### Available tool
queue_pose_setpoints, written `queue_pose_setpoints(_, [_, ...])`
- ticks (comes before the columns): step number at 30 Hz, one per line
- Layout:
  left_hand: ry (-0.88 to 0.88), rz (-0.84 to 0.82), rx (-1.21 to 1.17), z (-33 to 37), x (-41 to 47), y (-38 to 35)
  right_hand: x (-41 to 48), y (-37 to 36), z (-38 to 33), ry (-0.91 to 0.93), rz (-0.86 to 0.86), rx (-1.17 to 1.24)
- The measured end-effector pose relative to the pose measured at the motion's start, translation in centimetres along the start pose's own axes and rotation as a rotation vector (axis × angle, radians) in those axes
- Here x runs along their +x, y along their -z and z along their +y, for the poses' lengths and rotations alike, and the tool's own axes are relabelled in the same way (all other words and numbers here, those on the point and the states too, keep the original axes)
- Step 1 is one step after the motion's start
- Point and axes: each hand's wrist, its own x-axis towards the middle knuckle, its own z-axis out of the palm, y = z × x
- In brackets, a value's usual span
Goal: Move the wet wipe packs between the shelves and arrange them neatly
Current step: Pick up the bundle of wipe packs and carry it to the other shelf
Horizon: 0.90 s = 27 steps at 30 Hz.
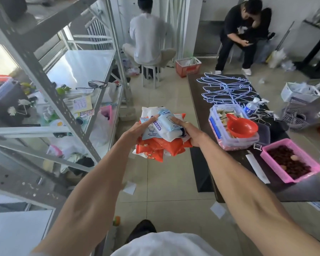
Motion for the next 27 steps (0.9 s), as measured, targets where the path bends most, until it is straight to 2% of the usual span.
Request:
queue_pose_setpoints(11, [0.036,0.048,0.012,5.1,15.3,7.5,15.5,2.1,-7.4,0.031,0.041,-0.068])
queue_pose_setpoints(21, [0.002,-0.04,-0.076,12.0,28.2,13.8,29.1,3.9,-16.1,0.01,0.085,-0.081])
queue_pose_setpoints(27, [0.057,-0.029,-0.058,15.3,36.0,15.6,35.7,6.8,-20.4,0.005,0.101,-0.105])
